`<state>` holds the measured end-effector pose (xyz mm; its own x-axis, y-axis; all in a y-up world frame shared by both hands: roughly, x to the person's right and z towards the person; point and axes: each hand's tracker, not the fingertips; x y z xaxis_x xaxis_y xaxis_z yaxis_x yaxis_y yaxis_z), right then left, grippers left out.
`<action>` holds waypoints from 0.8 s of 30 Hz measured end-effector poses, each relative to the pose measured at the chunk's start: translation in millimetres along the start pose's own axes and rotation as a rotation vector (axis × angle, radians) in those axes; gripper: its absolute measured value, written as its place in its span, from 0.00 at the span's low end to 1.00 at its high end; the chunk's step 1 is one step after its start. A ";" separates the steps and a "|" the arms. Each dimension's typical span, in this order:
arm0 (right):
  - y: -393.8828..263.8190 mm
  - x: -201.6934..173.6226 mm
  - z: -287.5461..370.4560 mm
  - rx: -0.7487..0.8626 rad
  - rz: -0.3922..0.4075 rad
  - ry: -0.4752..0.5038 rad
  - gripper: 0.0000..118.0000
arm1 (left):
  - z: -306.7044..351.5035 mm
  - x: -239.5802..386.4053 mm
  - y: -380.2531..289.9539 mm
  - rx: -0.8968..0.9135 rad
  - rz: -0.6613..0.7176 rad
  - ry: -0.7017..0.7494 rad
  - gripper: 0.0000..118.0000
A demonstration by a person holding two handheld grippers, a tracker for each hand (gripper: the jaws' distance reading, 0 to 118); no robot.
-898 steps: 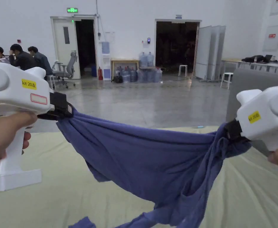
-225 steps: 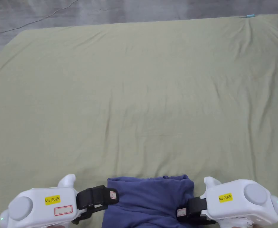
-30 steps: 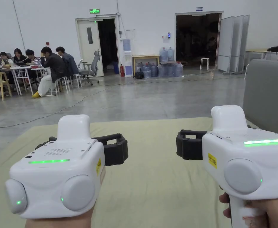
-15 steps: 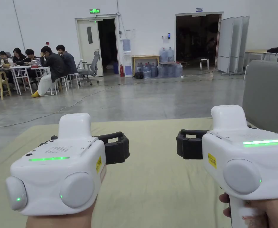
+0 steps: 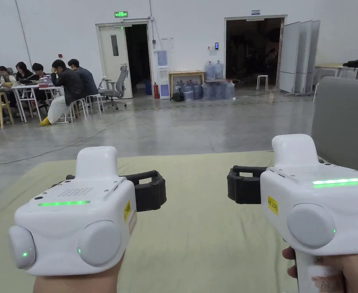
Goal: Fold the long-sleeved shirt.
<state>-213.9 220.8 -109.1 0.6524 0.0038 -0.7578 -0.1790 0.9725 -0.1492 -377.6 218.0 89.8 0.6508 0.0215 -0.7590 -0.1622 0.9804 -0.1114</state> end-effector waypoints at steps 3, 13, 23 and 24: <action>-1.3 0.1 -0.2 -0.002 0.001 0.000 1.00 | -0.3 0.5 -0.9 -0.003 -0.004 0.002 1.00; -5.0 0.5 -3.0 -0.003 0.013 -0.022 1.00 | -1.7 2.4 0.0 -0.005 -0.013 -0.004 1.00; -9.4 -4.9 -0.4 0.037 0.047 -0.088 1.00 | -3.2 1.8 -2.2 -0.014 0.006 -0.024 1.00; -9.4 -5.1 -0.1 0.039 0.047 -0.090 1.00 | -2.9 2.0 -2.2 -0.014 0.006 -0.025 1.00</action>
<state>-215.7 211.6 -104.0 0.7081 0.0688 -0.7028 -0.1836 0.9790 -0.0892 -378.1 215.3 86.7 0.6683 0.0325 -0.7432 -0.1763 0.9775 -0.1158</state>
